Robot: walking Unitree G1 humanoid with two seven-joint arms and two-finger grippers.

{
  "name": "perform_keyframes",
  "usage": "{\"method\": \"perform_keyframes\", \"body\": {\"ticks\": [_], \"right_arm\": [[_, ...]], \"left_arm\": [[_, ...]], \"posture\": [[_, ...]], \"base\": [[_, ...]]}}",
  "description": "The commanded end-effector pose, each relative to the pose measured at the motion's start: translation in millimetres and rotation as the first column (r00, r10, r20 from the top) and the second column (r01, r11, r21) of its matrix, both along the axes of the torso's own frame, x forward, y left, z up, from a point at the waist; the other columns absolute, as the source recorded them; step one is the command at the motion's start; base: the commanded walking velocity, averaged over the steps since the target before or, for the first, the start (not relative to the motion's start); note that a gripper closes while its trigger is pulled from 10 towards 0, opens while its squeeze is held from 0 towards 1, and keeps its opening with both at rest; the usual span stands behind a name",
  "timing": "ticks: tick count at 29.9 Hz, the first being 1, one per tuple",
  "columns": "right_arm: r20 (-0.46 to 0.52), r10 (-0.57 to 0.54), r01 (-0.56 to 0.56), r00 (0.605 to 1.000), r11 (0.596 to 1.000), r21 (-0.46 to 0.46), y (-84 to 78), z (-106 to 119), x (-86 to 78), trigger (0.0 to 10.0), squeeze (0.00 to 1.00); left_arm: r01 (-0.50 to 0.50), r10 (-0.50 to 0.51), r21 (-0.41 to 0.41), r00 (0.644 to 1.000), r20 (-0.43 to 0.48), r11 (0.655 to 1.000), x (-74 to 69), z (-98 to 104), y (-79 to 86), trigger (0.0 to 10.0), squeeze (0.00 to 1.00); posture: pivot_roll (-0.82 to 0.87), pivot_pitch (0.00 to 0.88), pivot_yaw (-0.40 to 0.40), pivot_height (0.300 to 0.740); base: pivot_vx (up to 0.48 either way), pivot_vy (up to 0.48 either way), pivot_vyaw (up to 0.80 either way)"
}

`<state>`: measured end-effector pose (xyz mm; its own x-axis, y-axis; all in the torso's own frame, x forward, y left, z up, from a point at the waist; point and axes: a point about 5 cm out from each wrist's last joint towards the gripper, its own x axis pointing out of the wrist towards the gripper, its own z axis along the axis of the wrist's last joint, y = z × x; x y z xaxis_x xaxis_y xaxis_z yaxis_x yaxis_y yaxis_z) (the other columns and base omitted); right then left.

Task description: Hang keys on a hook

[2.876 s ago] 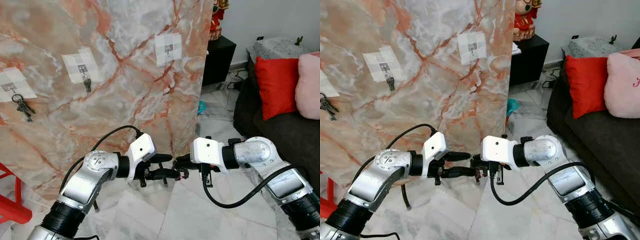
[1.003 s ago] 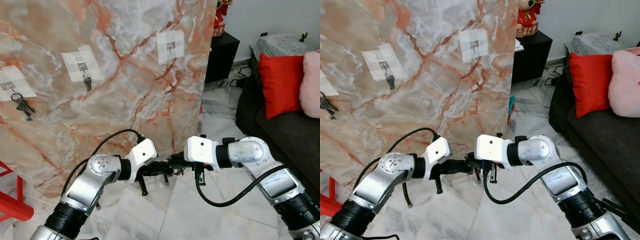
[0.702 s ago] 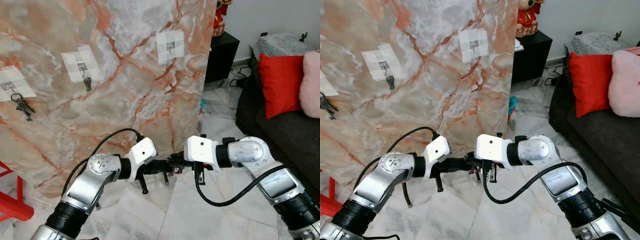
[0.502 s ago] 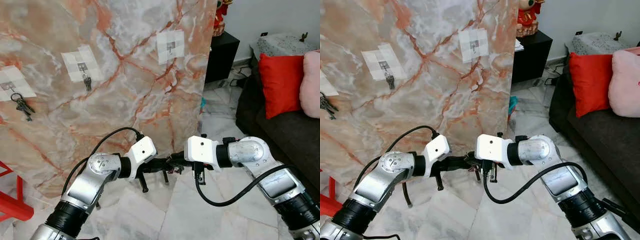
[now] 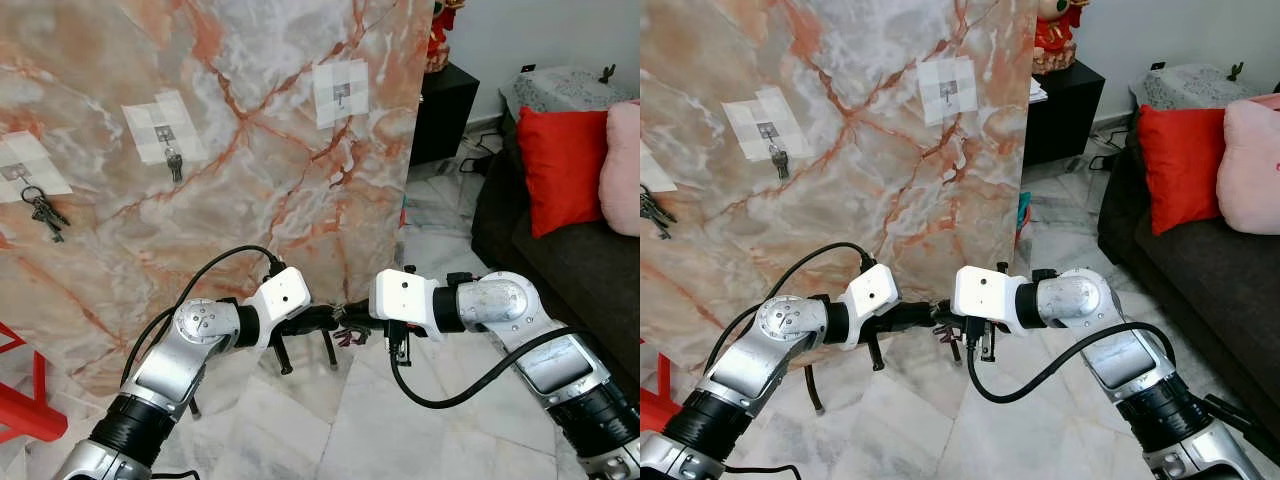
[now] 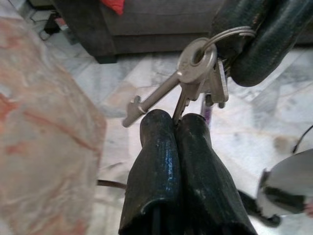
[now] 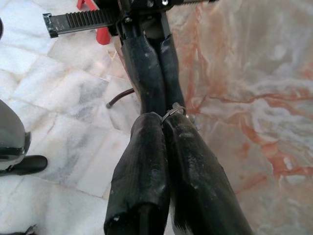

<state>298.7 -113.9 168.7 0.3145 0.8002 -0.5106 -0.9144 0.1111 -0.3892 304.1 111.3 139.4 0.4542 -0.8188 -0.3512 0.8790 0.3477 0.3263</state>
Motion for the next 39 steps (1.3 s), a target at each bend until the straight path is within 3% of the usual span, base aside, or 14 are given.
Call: {"method": "perform_keyframes", "body": {"ticks": [1,8,12,17,21,22,28,35,39], "right_arm": [[-0.007,0.009,-0.009,1.000,1.000,-0.023,-0.8,-3.0,-0.7,10.0,0.00],[-0.006,-0.003,0.003,1.000,1.000,-0.028,-2.1,-3.8,0.7,10.0,0.00],[0.000,-0.025,0.025,1.000,0.999,-0.026,-3.2,-3.9,3.3,10.0,0.00],[0.012,-0.075,0.075,0.997,0.996,-0.037,-7.2,-6.6,8.6,10.0,0.00],[0.034,-0.153,0.155,0.988,0.985,-0.072,-12.5,-11.7,16.5,10.0,0.00],[0.041,-0.208,0.211,0.977,0.974,-0.080,-15.7,-14.3,21.5,10.0,0.00],[0.045,-0.237,0.240,0.970,0.968,-0.078,-17.6,-15.0,24.0,10.0,0.00],[0.065,-0.270,0.274,0.961,0.960,-0.061,-19.3,-14.2,28.4,10.0,0.00],[0.067,-0.275,0.279,0.959,0.959,-0.059,-18.9,-14.6,29.1,10.0,0.00]], "left_arm": [[-0.081,0.076,0.055,0.994,0.079,0.995,10.3,6.8,14.9,0.0,0.00],[-0.085,0.078,0.070,0.991,0.107,0.994,11.4,7.1,15.2,0.0,0.00],[-0.111,0.091,0.110,0.981,0.172,0.988,14.0,5.8,18.0,0.0,0.00],[-0.167,0.123,0.137,0.951,0.283,0.976,19.5,8.2,23.0,0.0,0.00],[-0.190,0.130,0.149,0.931,0.342,0.970,22.6,10.5,25.1,0.0,0.00],[-0.203,0.134,0.139,0.910,0.392,0.969,25.1,15.3,24.9,0.0,0.00],[-0.200,0.121,0.154,0.903,0.413,0.968,25.7,16.1,25.1,0.0,0.00],[-0.208,0.060,0.275,0.885,0.462,0.939,25.9,3.0,30.0,0.0,0.00],[-0.203,0.057,0.275,0.886,0.461,0.940,26.2,1.7,30.1,0.0,0.00]], "posture": [[0.06,0.087,0.013,0.740],[0.06,0.086,0.014,0.740],[0.06,0.087,0.015,0.740],[0.07,0.087,0.015,0.740],[0.07,0.088,0.016,0.740],[0.07,0.088,0.016,0.740],[0.07,0.088,0.016,0.740],[0.07,0.087,0.016,0.740],[0.07,0.088,0.017,0.740]], "base": [[0.000,0.000,0.00],[0.000,0.000,0.00],[0.000,0.000,0.00],[0.000,0.000,0.00],[0.000,0.000,0.00],[0.000,0.000,0.00],[0.000,0.000,0.00],[0.000,0.000,0.00],[0.000,0.000,0.00]]}}
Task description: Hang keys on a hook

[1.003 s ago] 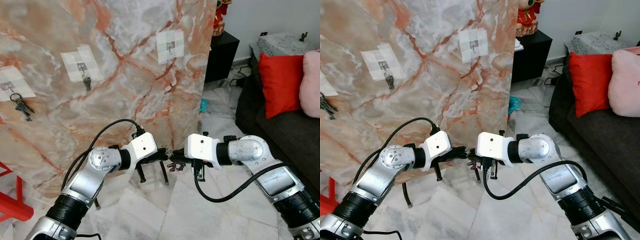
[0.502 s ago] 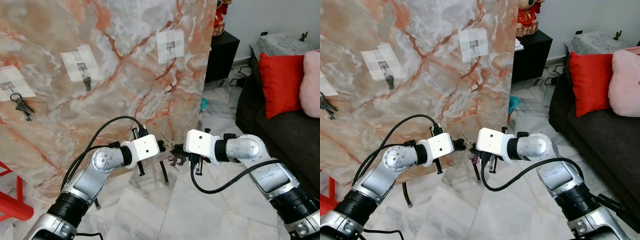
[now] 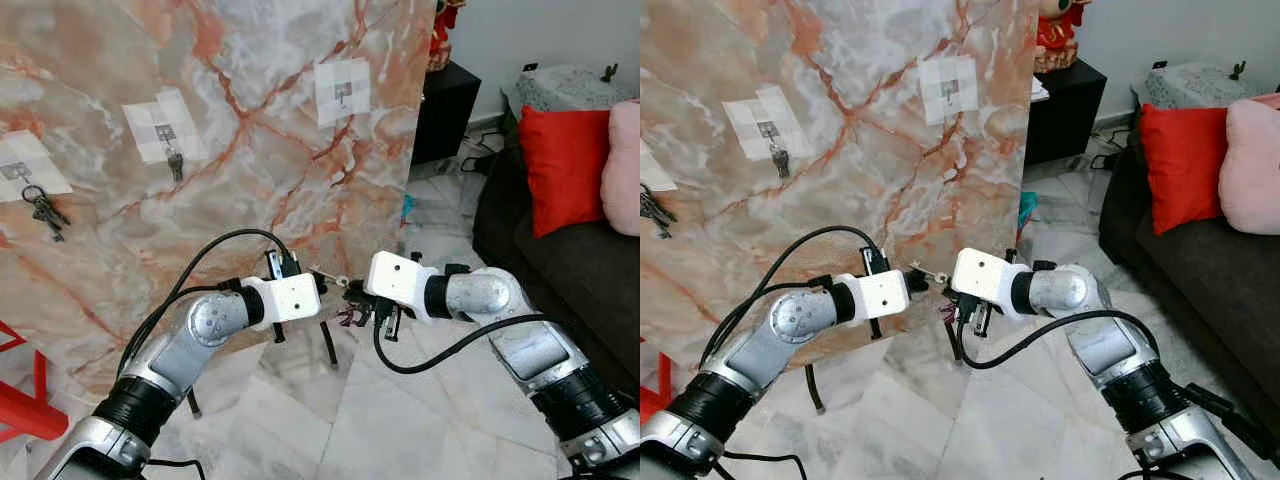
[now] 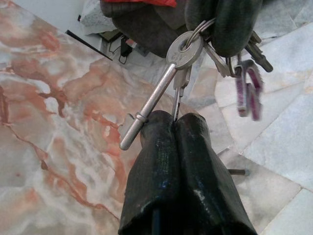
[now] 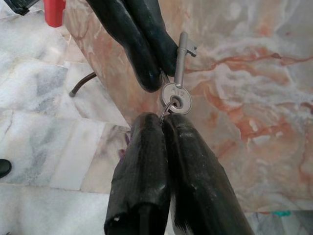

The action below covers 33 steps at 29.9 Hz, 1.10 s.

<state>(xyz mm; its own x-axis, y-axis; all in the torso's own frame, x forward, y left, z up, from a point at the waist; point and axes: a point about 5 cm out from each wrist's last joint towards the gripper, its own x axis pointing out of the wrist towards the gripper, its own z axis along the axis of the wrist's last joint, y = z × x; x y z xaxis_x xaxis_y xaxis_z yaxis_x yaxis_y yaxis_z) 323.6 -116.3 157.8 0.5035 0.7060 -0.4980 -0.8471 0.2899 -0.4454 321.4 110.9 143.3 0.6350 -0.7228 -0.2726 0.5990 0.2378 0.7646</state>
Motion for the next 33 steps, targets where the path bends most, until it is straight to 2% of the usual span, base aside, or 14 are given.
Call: {"method": "perform_keyframes", "body": {"ticks": [1,2,3,4,5,10,11,12,23,26,30,31,32,33], "right_arm": [[-0.004,-0.074,0.074,0.997,0.996,-0.048,-16.4,-3.7,4.4,10.0,0.00],[-0.011,-0.076,0.076,0.997,0.996,-0.038,-16.0,-3.9,4.4,10.0,0.24],[-0.013,-0.076,0.075,0.997,0.997,-0.034,-15.6,-3.8,4.4,10.0,0.85],[-0.014,-0.075,0.075,0.997,0.997,-0.032,-15.3,-3.7,4.5,10.0,0.85],[-0.015,-0.073,0.073,0.997,0.997,-0.028,-14.8,-3.4,4.3,10.0,1.00],[-0.014,-0.046,0.046,0.999,0.999,-0.008,-11.1,-0.5,2.8,10.0,1.00],[-0.018,-0.030,0.030,0.999,1.000,-0.007,-10.2,-0.5,1.4,10.0,0.64],[-0.031,0.013,-0.014,0.999,1.000,-0.011,-7.7,-1.7,-3.1,10.0,0.00],[-0.033,-0.082,0.075,0.996,0.981,-0.178,-25.5,-27.5,-0.1,10.0,0.00],[-0.010,-0.120,0.111,0.993,0.944,-0.311,-39.5,-42.4,0.3,10.0,0.00],[-0.035,-0.129,0.112,0.991,0.944,-0.310,-40.9,-49.4,-2.9,10.0,0.00],[-0.041,-0.128,0.109,0.991,0.945,-0.307,-40.5,-50.7,-3.7,10.0,0.00],[-0.051,-0.130,0.109,0.990,0.946,-0.306,-40.7,-53.7,-5.0,10.0,0.00],[-0.058,-0.132,0.109,0.990,0.946,-0.307,-41.1,-55.6,-5.7,10.0,0.00]], "left_arm": [[-0.118,0.119,0.054,0.993,0.000,0.991,8.8,-2.3,30.6,0.0,0.00],[-0.117,0.117,0.052,0.993,-0.001,0.992,8.8,-2.4,30.6,0.0,0.00],[-0.116,0.116,0.052,0.993,0.000,0.992,8.9,-2.6,30.7,0.0,0.00],[-0.115,0.115,0.052,0.993,0.001,0.992,9.0,-2.7,30.8,0.0,0.00],[-0.114,0.114,0.052,0.993,0.001,0.992,9.0,-2.8,30.8,0.0,0.00],[-0.109,0.109,0.053,0.994,0.000,0.993,9.2,-4.2,30.4,0.0,0.00],[-0.109,0.109,0.053,0.994,0.000,0.993,9.4,-4.2,30.3,0.0,0.00],[-0.108,0.108,0.050,0.994,-0.001,0.993,9.7,-4.4,30.1,0.0,0.00],[-0.002,0.020,0.108,0.987,-0.161,0.994,-7.5,-23.0,30.0,0.0,0.00],[0.073,-0.029,0.104,0.928,-0.371,0.992,-26.0,-34.6,28.4,0.0,0.00],[0.147,-0.052,0.133,0.839,-0.541,0.980,-45.9,-44.3,34.4,0.0,0.00],[0.142,-0.047,0.133,0.837,-0.545,0.981,-46.5,-44.3,35.5,3.2,0.00],[0.120,-0.028,0.135,0.841,-0.540,0.984,-44.8,-44.2,37.7,9.9,0.00],[0.102,-0.012,0.138,0.846,-0.533,0.985,-43.0,-44.0,39.1,9.9,0.00]], "posture": [[0.07,0.088,0.017,0.740],[0.07,0.089,0.017,0.740],[0.07,0.090,0.016,0.740],[0.07,0.090,0.016,0.740],[0.07,0.090,0.016,0.740],[0.07,0.089,0.016,0.740],[0.07,0.089,0.017,0.740],[0.07,0.089,0.017,0.740],[0.07,0.092,0.023,0.740],[0.07,0.095,0.024,0.740],[0.07,0.097,0.029,0.740],[0.07,0.097,0.030,0.740],[0.08,0.099,0.030,0.740],[0.08,0.099,0.030,0.740]], "base": [[0.000,0.000,0.00],[0.000,0.000,0.00],[0.000,0.000,0.00],[0.000,0.000,0.00],[0.000,0.000,0.00],[0.000,0.000,0.00],[0.000,0.000,0.00],[0.000,0.000,0.00],[0.000,0.000,0.00],[0.000,0.000,0.00],[0.000,0.000,0.00],[0.000,0.000,0.00],[0.000,0.000,0.00],[0.000,0.000,0.00]]}}
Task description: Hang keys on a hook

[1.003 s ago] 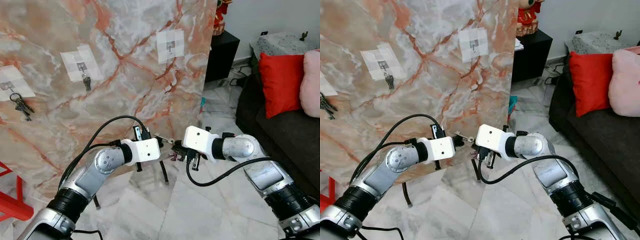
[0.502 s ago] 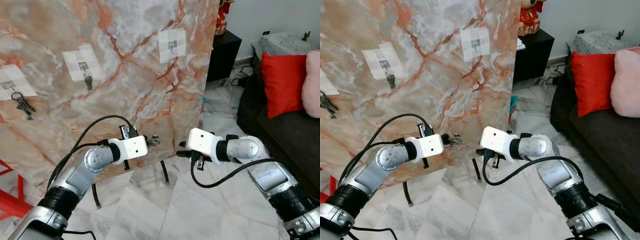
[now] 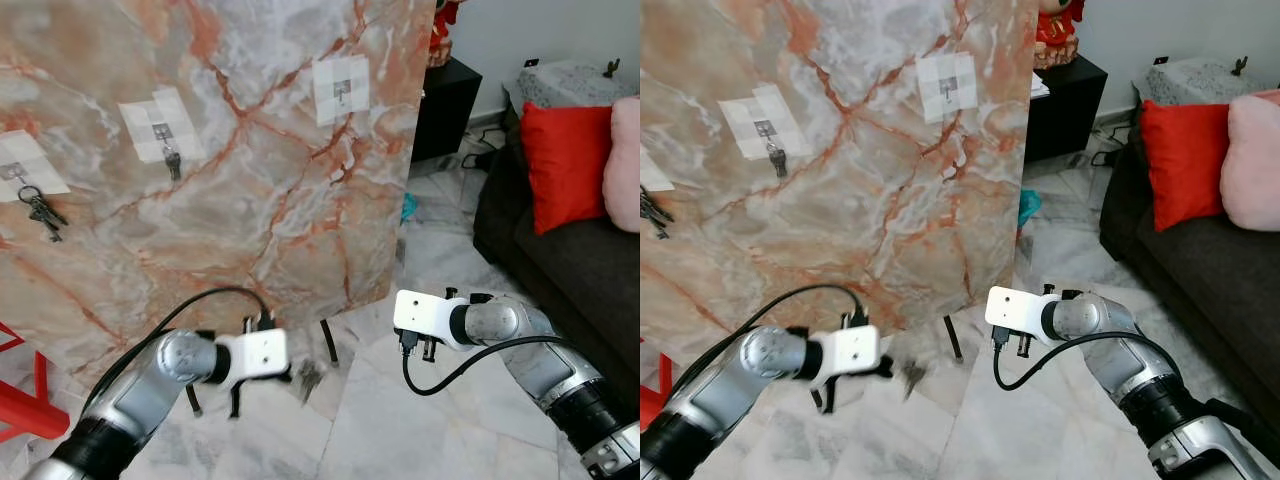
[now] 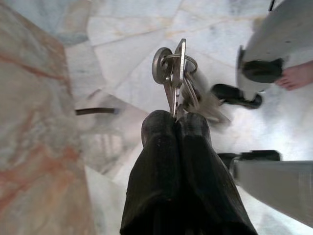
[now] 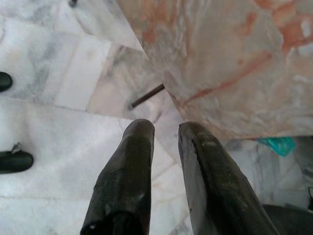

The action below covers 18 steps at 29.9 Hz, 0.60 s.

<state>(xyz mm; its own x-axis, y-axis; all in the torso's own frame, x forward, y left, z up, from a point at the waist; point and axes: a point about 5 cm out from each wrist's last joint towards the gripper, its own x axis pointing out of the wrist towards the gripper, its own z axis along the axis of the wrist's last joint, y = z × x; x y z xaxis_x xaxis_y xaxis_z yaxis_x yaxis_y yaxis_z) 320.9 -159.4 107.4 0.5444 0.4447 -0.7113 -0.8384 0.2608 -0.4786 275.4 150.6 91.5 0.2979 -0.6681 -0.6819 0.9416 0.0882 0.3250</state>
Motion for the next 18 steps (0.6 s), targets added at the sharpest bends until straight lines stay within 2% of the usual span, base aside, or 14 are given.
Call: {"method": "perform_keyframes", "body": {"ticks": [1,3,4,5,6,7,8,9,10,12,13,14,17,18], "right_arm": [[-0.027,-0.003,0.003,1.000,1.000,0.011,1.5,-8.8,-3.6,10.0,0.00],[-0.033,-0.012,0.013,0.999,1.000,0.015,1.1,-11.2,-3.8,10.0,0.00],[-0.047,-0.061,0.062,0.997,0.998,0.011,-3.6,-21.6,-3.8,10.0,0.00],[-0.073,-0.119,0.120,0.990,0.993,0.003,-8.9,-36.3,-6.6,10.0,0.00],[-0.073,-0.119,0.120,0.990,0.993,0.003,-8.9,-36.3,-6.6,10.0,0.00],[-0.083,-0.134,0.135,0.987,0.991,0.004,-9.9,-40.7,-8.0,10.0,0.00],[-0.106,-0.155,0.158,0.982,0.987,0.013,-10.5,-47.5,-10.7,10.0,0.00],[-0.125,-0.190,0.194,0.974,0.981,0.024,-11.3,-55.7,-13.2,10.0,0.00],[-0.149,-0.259,0.266,0.954,0.963,0.031,-13.7,-69.4,-17.5,10.0,0.00],[-0.157,-0.305,0.313,0.939,0.949,0.025,-16.0,-77.2,-20.2,10.0,0.00],[-0.182,-0.372,0.383,0.910,0.923,0.027,-19.2,-90.0,-26.5,10.0,0.00],[-0.190,-0.396,0.407,0.898,0.913,0.022,-20.9,-94.9,-29.4,10.0,0.00],[-0.201,-0.430,0.440,0.880,0.898,0.006,-23.8,-104.0,-36.1,10.0,0.00],[-0.205,-0.431,0.441,0.879,0.897,0.007,-23.7,-105.3,-37.7,10.0,0.00]], "left_arm": [[-0.032,0.032,-0.003,0.999,0.035,0.999,5.3,6.5,3.4,10.0,0.00],[-0.049,0.049,0.002,0.998,0.036,0.999,6.3,5.6,6.0,10.0,0.00],[-0.122,0.122,0.021,0.992,0.010,0.992,6.9,0.7,16.3,10.0,0.00],[-0.183,0.184,0.102,0.983,0.008,0.978,5.1,-14.6,31.6,10.0,0.00],[-0.183,0.184,0.102,0.983,0.008,0.978,5.1,-14.6,31.6,10.0,0.00],[-0.198,0.197,0.138,0.980,0.016,0.970,4.4,-20.3,36.9,10.0,0.00],[-0.217,0.215,0.218,0.976,0.034,0.952,2.5,-29.2,45.7,10.0,0.00],[-0.253,0.250,0.256,0.967,0.045,0.933,-0.1,-40.2,53.6,10.0,0.00],[-0.330,0.330,0.308,0.942,0.055,0.892,-6.4,-59.3,67.2,10.0,0.00],[-0.356,0.360,0.342,0.931,0.053,0.870,-13.0,-70.7,74.1,10.0,0.00],[-0.309,0.359,0.447,0.933,-0.029,0.839,-35.4,-91.6,85.7,10.0,0.00],[-0.286,0.362,0.481,0.929,-0.072,0.829,-45.3,-98.6,89.7,10.0,0.00],[-0.250,0.383,0.526,0.910,-0.160,0.813,-65.8,-111.3,97.5,10.0,0.00],[-0.261,0.399,0.532,0.902,-0.162,0.806,-68.4,-113.2,99.9,10.0,0.00]], "posture": [[0.08,0.098,0.033,0.740],[0.08,0.098,0.033,0.740],[0.08,0.098,0.034,0.740],[0.09,0.098,0.036,0.740],[0.09,0.098,0.036,0.740],[0.09,0.098,0.036,0.740],[0.09,0.098,0.037,0.740],[0.09,0.099,0.038,0.740],[0.09,0.099,0.038,0.740],[0.09,0.100,0.041,0.740],[0.09,0.101,0.043,0.740],[0.09,0.101,0.043,0.740],[0.09,0.100,0.044,0.740],[0.09,0.100,0.044,0.740]], "base": [[0.000,0.000,0.00],[0.000,0.000,0.00],[0.000,0.000,0.00],[0.000,0.000,0.00],[0.000,0.000,0.00],[0.000,0.000,0.00],[0.000,0.000,0.00],[0.000,0.000,0.00],[0.000,0.000,0.00],[0.000,0.000,0.00],[0.000,0.000,0.00],[0.000,0.000,0.00],[0.000,0.000,0.00],[0.000,0.000,0.00]]}}
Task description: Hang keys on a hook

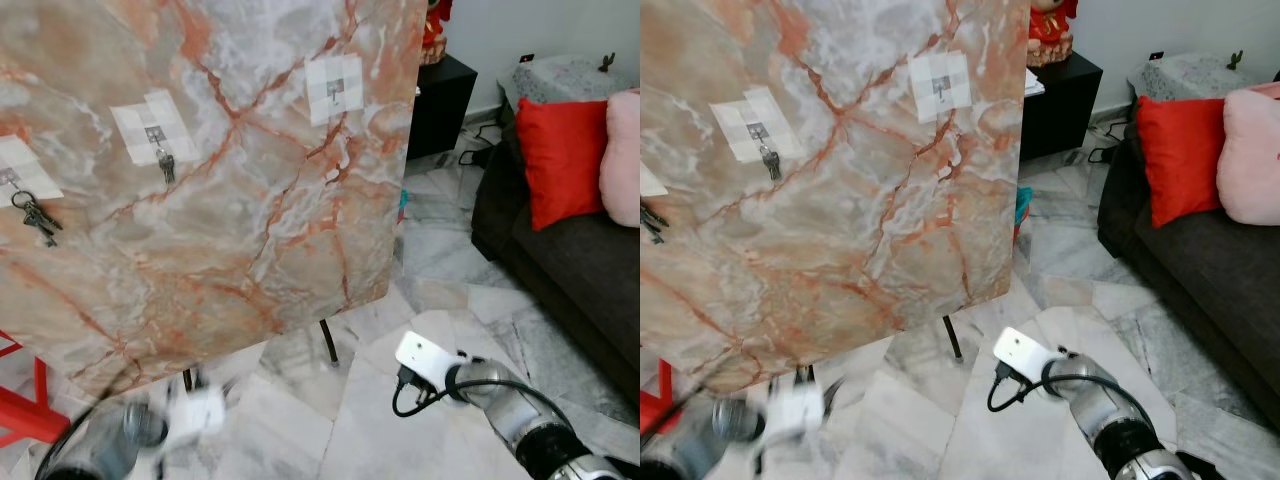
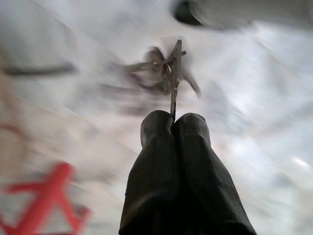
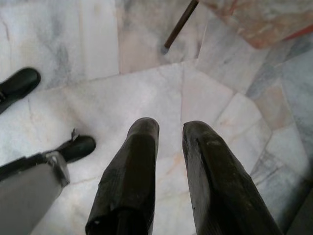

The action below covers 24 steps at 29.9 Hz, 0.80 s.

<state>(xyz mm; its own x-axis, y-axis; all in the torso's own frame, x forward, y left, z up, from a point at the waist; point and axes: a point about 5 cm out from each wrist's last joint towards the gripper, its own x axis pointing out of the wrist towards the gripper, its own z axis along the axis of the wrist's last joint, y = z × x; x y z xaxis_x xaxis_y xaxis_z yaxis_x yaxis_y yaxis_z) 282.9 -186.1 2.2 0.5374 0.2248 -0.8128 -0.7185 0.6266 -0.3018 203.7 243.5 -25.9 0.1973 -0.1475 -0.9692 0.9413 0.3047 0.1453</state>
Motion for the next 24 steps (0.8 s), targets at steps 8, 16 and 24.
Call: {"method": "perform_keyframes", "body": {"ticks": [8,16,24], "right_arm": [[0.074,-0.057,0.049,0.996,0.994,0.099,7.2,8.5,11.8,10.0,0.00],[0.188,-0.095,0.048,0.977,0.970,0.239,16.0,43.9,37.3,10.0,0.00],[0.304,0.021,-0.142,0.952,0.913,0.383,34.1,89.5,50.4,10.0,0.00]], "left_arm": [[-0.167,0.196,-0.125,0.941,0.276,0.978,39.9,16.4,-6.4,10.0,0.00],[-0.048,0.262,-0.445,0.863,0.433,0.894,85.1,73.6,-46.2,10.0,0.00],[0.241,0.150,-0.555,0.810,0.567,0.796,102.8,140.6,-79.1,10.0,0.00]], "posture": [[0.09,0.083,0.034,0.740],[0.09,0.070,0.032,0.740],[0.08,0.082,0.038,0.740]], "base": [[0.000,0.000,0.00],[0.000,0.000,0.00],[0.000,0.000,0.00]]}}
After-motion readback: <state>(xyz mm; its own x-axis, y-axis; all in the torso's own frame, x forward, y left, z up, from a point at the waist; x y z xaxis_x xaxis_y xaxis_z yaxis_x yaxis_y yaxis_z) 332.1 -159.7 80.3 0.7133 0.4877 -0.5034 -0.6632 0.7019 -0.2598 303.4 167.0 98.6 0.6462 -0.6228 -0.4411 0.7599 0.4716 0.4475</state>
